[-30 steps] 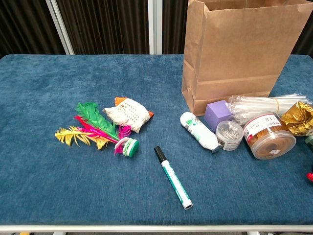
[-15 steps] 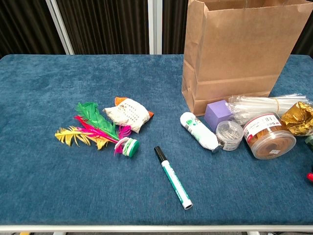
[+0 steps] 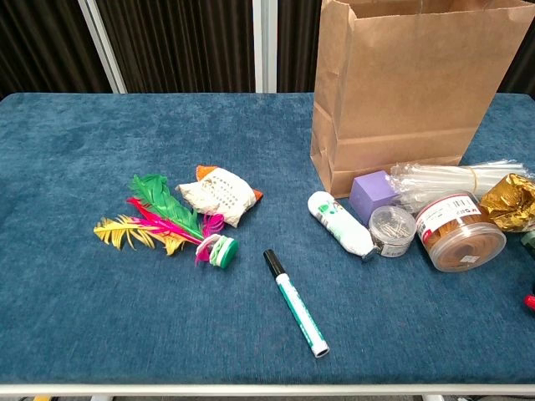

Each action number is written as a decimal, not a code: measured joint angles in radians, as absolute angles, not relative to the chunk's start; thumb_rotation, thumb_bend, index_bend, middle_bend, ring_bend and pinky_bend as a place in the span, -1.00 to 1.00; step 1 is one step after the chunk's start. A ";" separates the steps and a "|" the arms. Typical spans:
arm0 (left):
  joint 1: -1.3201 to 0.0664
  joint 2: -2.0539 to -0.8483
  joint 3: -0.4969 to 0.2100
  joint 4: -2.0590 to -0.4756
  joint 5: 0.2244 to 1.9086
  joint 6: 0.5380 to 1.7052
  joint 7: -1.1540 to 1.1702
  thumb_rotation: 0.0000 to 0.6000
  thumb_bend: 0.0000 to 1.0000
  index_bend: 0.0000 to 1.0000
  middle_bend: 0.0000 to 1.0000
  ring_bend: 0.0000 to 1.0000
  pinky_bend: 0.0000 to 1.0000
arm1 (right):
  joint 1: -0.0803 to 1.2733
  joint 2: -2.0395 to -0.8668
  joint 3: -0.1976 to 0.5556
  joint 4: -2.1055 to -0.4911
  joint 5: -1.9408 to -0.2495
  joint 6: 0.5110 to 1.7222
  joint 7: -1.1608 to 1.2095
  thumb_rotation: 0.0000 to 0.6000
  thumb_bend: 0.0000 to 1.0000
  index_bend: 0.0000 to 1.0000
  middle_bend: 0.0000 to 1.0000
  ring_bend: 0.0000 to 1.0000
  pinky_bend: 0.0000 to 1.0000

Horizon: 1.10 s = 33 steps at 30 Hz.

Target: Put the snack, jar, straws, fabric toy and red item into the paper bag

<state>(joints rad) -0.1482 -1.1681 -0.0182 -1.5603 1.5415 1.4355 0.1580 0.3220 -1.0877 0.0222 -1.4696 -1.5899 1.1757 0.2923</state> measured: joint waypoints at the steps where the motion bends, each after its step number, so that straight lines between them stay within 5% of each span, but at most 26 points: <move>1: -0.149 -1.168 -0.020 -1.559 1.541 1.435 0.156 1.00 -0.82 -0.78 -0.76 -0.95 -0.73 | 0.336 -1.110 0.020 -1.452 -1.598 1.160 0.303 1.00 -1.00 -0.68 -0.58 -0.96 -0.81; 14: -0.160 -1.182 -0.024 -1.524 1.525 1.416 0.135 1.00 -0.82 -0.78 -0.76 -0.95 -0.73 | 0.443 -1.225 0.002 -1.370 -1.602 1.017 0.291 1.00 -1.00 -0.61 -0.52 -0.92 -0.75; 21: -0.169 -1.193 -0.024 -1.502 1.528 1.408 0.132 1.00 -0.82 -0.78 -0.76 -0.95 -0.73 | 0.461 -1.252 -0.002 -1.357 -1.574 0.984 0.259 1.00 -0.92 -0.37 -0.46 -0.78 -0.60; 33: -0.168 -1.193 -0.019 -1.510 1.530 1.411 0.131 1.00 -0.82 -0.78 -0.76 -0.95 -0.73 | 0.439 -1.261 0.005 -1.371 -1.564 1.074 0.221 1.00 -0.58 0.24 -0.05 -0.32 -0.14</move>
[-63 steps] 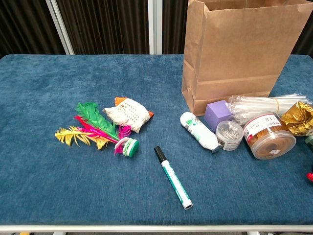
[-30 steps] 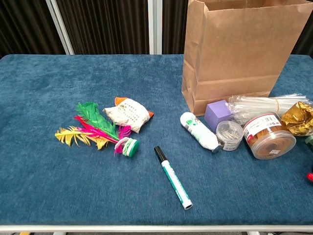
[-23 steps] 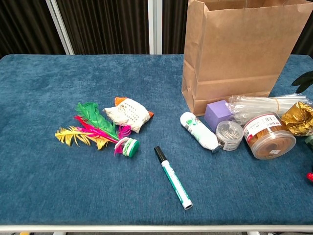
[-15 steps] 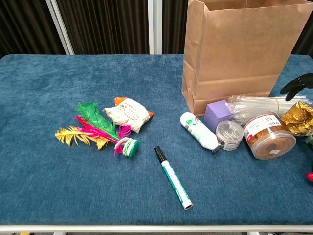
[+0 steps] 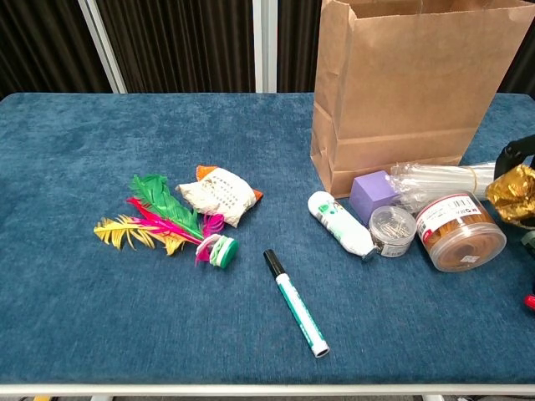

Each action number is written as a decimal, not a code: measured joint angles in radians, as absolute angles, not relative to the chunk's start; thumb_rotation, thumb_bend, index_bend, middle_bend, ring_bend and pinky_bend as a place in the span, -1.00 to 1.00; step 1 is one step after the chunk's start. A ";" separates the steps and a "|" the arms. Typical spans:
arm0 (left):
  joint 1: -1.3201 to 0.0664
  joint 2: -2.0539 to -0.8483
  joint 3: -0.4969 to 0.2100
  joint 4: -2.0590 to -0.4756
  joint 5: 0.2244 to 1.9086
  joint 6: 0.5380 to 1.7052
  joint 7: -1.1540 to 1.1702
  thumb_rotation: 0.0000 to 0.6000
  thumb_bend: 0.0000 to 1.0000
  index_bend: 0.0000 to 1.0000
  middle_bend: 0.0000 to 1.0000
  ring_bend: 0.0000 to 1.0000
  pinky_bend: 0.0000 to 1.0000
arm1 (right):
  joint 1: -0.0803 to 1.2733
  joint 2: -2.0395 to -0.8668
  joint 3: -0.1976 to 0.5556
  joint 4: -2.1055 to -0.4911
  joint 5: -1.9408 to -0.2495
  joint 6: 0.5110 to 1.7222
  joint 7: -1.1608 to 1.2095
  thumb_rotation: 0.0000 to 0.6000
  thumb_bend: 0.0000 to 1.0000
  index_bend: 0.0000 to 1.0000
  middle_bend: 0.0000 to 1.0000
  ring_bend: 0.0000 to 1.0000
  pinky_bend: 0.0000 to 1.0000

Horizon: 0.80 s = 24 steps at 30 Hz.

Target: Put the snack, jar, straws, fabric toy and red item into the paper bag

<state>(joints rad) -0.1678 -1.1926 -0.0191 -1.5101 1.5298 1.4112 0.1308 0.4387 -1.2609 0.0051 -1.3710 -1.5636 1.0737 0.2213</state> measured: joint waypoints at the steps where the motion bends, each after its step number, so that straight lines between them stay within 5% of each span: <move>1: -0.168 -1.192 -0.019 -1.514 1.533 1.414 0.130 1.00 -0.82 -0.78 -0.76 -0.95 -0.73 | 0.434 -1.254 0.009 -1.380 -1.565 1.094 0.217 1.00 -0.55 0.26 -0.03 -0.30 -0.12; 12: -0.169 -1.184 -0.013 -1.543 1.563 1.432 0.126 1.00 -0.82 -0.78 -0.76 -0.95 -0.73 | 0.386 -1.052 0.040 -1.656 -1.614 1.266 0.118 1.00 -0.51 0.32 0.03 -0.24 -0.06; 24: -0.161 -1.167 -0.008 -1.569 1.585 1.461 0.121 1.00 -0.82 -0.78 -0.76 -0.95 -0.73 | 0.368 -0.604 0.156 -2.226 -1.690 1.408 -0.107 1.00 -0.50 0.33 0.04 -0.23 -0.04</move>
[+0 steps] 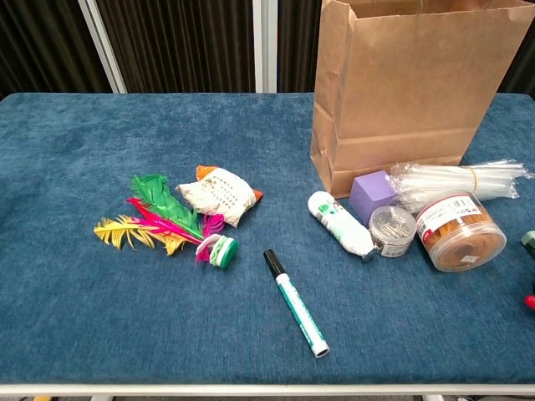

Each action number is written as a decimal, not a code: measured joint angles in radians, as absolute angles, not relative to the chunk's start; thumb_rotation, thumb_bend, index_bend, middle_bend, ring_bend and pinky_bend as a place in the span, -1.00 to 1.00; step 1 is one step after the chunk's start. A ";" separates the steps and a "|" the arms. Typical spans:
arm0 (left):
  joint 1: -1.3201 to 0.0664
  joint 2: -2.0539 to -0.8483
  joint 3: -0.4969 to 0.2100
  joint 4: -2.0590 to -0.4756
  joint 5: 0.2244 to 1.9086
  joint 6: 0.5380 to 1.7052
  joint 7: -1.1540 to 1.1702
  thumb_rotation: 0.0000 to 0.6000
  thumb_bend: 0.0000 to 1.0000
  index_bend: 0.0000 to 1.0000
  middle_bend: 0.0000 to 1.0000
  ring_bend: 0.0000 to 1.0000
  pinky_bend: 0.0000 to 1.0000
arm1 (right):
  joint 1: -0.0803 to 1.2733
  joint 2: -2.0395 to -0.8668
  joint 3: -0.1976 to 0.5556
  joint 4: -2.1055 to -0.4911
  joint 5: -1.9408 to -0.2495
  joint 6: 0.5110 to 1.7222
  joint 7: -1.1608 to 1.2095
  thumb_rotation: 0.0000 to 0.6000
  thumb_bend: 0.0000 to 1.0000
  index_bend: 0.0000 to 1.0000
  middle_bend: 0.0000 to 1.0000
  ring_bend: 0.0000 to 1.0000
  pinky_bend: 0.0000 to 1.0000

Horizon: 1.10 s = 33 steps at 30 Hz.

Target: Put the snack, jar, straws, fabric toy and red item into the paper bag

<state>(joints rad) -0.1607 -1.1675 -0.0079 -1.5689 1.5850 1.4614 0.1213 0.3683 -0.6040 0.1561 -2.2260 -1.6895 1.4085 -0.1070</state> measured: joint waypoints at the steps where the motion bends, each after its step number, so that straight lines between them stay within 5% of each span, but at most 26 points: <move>1: -0.160 -1.166 -0.009 -1.570 1.583 1.462 0.120 1.00 -0.82 -0.78 -0.76 -0.95 -0.73 | 0.381 -0.577 0.186 -2.267 -1.677 1.409 -0.134 1.00 -0.50 0.33 0.04 -0.23 -0.04; 9: -0.160 -1.159 -0.012 -1.561 1.571 1.456 0.110 1.00 -0.82 -0.78 -0.76 -0.95 -0.73 | 0.547 -0.578 0.328 -2.309 -1.416 1.308 -0.222 1.00 -0.48 0.33 0.04 -0.23 -0.04; 19: -0.153 -1.153 -0.016 -1.533 1.539 1.446 0.089 1.00 -0.82 -0.78 -0.76 -0.95 -0.73 | 0.828 -0.878 0.418 -2.067 -0.957 1.067 -0.196 1.00 -0.48 0.33 0.04 -0.23 -0.03; 25: -0.154 -1.155 -0.020 -1.522 1.530 1.440 0.078 1.00 -0.82 -0.78 -0.76 -0.95 -0.73 | 0.895 -1.013 0.425 -1.920 -0.886 0.981 -0.105 1.00 -0.48 0.34 0.04 -0.23 -0.03; 33: -0.164 -1.161 -0.021 -1.512 1.532 1.425 0.069 1.00 -0.82 -0.78 -0.76 -0.95 -0.73 | 0.887 -1.008 0.414 -1.911 -0.865 0.962 -0.076 1.00 -0.72 0.27 -0.02 -0.27 -0.06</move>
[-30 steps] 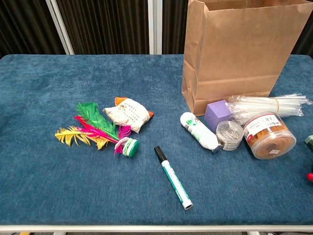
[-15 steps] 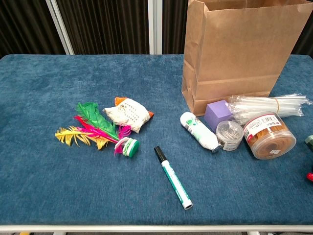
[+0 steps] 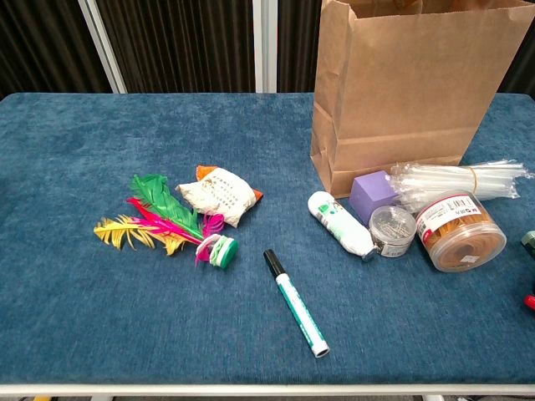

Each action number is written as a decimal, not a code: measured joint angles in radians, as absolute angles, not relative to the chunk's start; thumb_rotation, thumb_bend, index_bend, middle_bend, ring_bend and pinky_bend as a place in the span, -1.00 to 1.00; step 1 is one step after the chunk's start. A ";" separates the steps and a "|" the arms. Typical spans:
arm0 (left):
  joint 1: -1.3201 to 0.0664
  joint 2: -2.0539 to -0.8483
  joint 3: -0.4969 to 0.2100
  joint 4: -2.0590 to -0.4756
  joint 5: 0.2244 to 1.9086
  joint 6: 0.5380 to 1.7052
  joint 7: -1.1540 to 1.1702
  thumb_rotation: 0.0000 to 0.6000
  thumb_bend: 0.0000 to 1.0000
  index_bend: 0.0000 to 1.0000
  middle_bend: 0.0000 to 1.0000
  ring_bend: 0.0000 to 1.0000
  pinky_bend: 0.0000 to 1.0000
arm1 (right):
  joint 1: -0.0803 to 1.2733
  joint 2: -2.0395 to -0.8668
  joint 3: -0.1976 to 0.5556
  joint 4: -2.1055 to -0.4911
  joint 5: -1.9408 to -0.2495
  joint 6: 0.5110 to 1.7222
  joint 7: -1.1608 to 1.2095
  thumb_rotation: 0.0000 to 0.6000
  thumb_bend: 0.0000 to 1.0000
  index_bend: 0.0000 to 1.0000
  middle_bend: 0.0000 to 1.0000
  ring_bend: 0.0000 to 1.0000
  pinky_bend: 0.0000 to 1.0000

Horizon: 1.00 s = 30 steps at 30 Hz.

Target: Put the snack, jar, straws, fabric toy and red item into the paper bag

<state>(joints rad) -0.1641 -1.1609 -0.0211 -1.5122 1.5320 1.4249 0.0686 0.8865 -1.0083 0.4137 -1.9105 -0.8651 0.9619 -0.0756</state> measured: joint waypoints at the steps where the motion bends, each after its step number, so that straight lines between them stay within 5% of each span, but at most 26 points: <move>1: -0.164 -1.162 -0.020 -1.512 1.533 1.424 0.069 1.00 -0.82 -0.78 -0.76 -0.95 -0.73 | 0.882 -1.001 0.414 -1.913 -0.863 0.959 -0.070 1.00 -0.81 0.22 -0.03 -0.29 -0.10; 4: -0.164 -1.163 -0.019 -1.510 1.536 1.426 0.072 1.00 -0.82 -0.78 -0.76 -0.95 -0.73 | 0.876 -0.984 0.411 -1.915 -0.860 0.936 -0.057 1.00 -1.00 -0.15 -0.18 -0.55 -0.41; 9: -0.162 -1.163 -0.019 -1.511 1.536 1.430 0.076 1.00 -0.82 -0.78 -0.76 -0.95 -0.73 | 0.876 -0.951 0.407 -1.910 -0.849 0.856 -0.024 1.00 -1.00 -0.70 -0.63 -0.99 -0.95; 18: -0.164 -1.162 -0.022 -1.513 1.532 1.428 0.080 1.00 -0.82 -0.78 -0.76 -0.95 -0.73 | 0.866 -0.943 0.429 -1.887 -0.905 0.853 0.061 1.00 -1.00 -0.78 -0.68 -1.00 -0.98; 30: -0.166 -1.170 -0.025 -1.515 1.536 1.434 0.075 1.00 -0.82 -0.78 -0.76 -0.95 -0.73 | 0.743 -0.845 0.485 -2.071 -1.245 1.114 0.093 1.00 -1.00 -0.72 -0.53 -0.87 -0.81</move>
